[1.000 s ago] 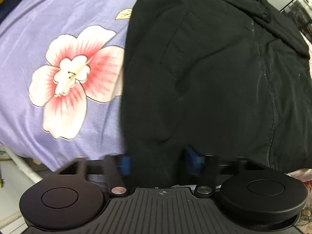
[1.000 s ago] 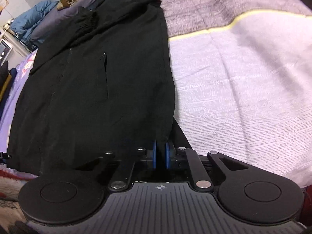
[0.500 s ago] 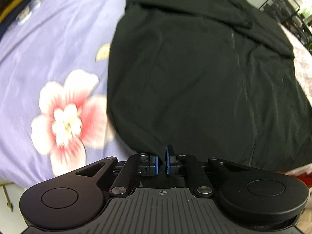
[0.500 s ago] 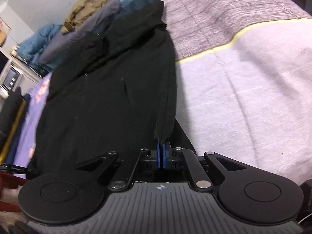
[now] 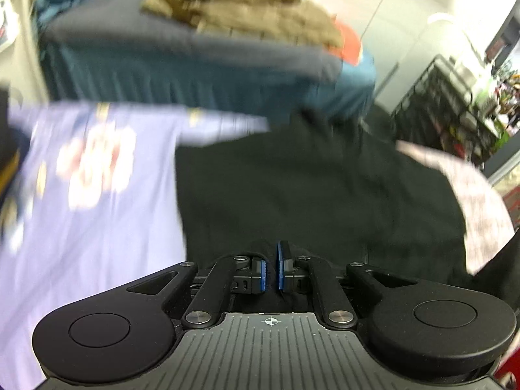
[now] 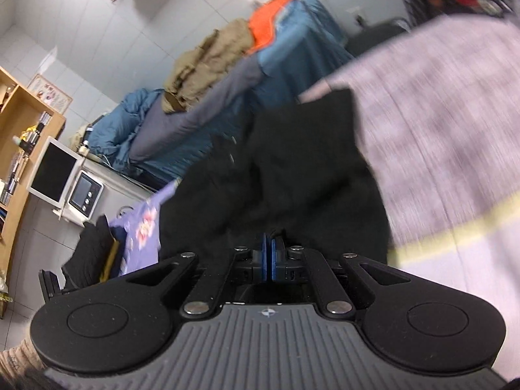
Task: Fold large clothes
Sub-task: 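Lift the edge and fold the jacket over lengthwise, opening both grippers, then press the folded jacket flat with both grippers and withdraw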
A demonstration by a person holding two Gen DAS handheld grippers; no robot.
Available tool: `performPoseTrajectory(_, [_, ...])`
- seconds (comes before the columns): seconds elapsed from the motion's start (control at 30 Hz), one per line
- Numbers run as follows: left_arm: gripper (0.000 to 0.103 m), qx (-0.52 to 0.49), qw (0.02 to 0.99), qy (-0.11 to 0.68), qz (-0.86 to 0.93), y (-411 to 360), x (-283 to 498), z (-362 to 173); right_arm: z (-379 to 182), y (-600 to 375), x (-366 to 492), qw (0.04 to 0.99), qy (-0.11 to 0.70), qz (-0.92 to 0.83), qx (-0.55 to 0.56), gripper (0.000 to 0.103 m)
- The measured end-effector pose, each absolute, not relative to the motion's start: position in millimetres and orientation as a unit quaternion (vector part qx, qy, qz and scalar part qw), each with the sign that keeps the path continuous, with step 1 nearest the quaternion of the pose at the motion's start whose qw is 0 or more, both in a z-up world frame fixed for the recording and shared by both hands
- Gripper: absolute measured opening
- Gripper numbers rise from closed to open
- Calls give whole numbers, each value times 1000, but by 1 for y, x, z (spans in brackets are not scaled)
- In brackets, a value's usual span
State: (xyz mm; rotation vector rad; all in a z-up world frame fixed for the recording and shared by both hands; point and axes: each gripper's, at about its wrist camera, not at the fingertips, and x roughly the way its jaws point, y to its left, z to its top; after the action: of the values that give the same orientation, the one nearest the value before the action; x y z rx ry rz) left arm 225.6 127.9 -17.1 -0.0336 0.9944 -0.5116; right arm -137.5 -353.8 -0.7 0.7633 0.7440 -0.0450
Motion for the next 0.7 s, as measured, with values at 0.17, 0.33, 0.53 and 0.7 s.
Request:
performPoseTrajectory(0.17, [38, 12, 870, 434, -232, 97, 330, -9, 34, -396, -24, 870, 334, -26, 361, 4])
performPoseTrajectory(0.33, [40, -24, 855, 479, -195, 73, 422, -53, 25, -429, 79, 860, 338, -92, 372, 5])
performPoseTrajectory(0.53, [103, -33, 841, 515, -164, 82, 443, -104, -22, -437, 160, 837, 364, -201, 357, 65])
performPoseTrajectory(0.7, [103, -19, 869, 480, -115, 139, 444, -104, -44, -411, 148, 857, 387, -236, 245, 65])
